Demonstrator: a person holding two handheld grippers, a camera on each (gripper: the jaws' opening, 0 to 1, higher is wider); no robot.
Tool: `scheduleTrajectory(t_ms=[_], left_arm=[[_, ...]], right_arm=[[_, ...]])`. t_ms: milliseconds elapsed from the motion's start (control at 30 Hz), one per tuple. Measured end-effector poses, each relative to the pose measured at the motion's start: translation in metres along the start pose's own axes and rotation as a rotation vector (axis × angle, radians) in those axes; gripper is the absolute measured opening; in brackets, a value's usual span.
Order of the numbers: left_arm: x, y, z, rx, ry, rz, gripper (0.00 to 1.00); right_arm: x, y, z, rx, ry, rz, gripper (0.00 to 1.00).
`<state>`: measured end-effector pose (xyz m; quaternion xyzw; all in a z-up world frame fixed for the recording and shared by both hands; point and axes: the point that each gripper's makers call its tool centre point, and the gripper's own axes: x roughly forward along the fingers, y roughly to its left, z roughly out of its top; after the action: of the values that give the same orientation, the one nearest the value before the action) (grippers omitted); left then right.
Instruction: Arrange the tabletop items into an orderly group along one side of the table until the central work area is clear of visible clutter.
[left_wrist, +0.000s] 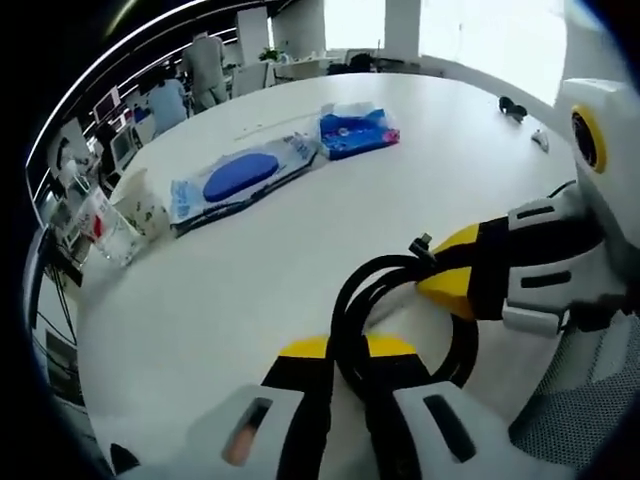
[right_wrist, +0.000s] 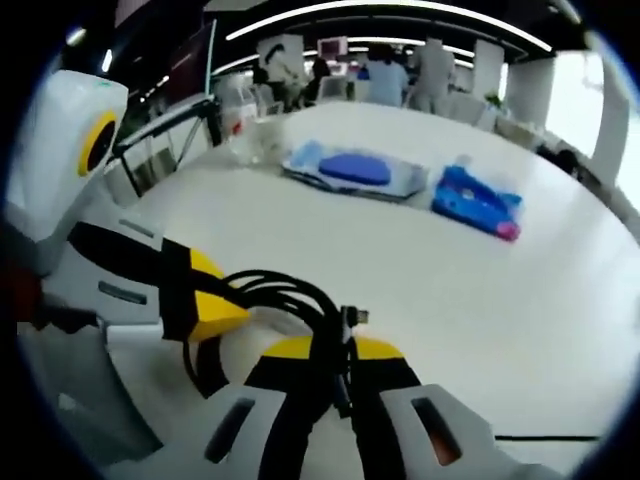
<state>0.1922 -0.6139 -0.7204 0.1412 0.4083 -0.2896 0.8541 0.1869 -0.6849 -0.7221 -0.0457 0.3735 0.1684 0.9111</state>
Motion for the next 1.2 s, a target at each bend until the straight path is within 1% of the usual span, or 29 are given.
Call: scheduleTrajectory(t_ms=[167, 367, 533, 767, 933, 1200], left_arm=[[0.002, 0.005, 0.013, -0.004, -0.019, 0.0, 0.09], [0.007, 0.012, 0.026, 0.005, -0.028, -0.007, 0.09], [0.012, 0.017, 0.036, -0.024, -0.036, -0.023, 0.09], [0.022, 0.026, 0.054, -0.041, -0.044, -0.021, 0.08], [0.029, 0.031, 0.062, -0.04, -0.046, -0.022, 0.08], [0.037, 0.036, 0.072, -0.069, -0.049, -0.026, 0.08]], right_arm=[[0.004, -0.008, 0.014, -0.008, -0.012, -0.005, 0.09], [0.011, -0.014, 0.025, -0.003, -0.022, -0.005, 0.09], [0.017, -0.022, 0.035, -0.004, -0.026, -0.005, 0.09], [0.027, -0.033, 0.05, 0.004, -0.038, -0.006, 0.09], [0.035, -0.04, 0.057, 0.005, -0.037, -0.006, 0.09], [0.043, -0.048, 0.066, 0.014, -0.036, -0.008, 0.09]])
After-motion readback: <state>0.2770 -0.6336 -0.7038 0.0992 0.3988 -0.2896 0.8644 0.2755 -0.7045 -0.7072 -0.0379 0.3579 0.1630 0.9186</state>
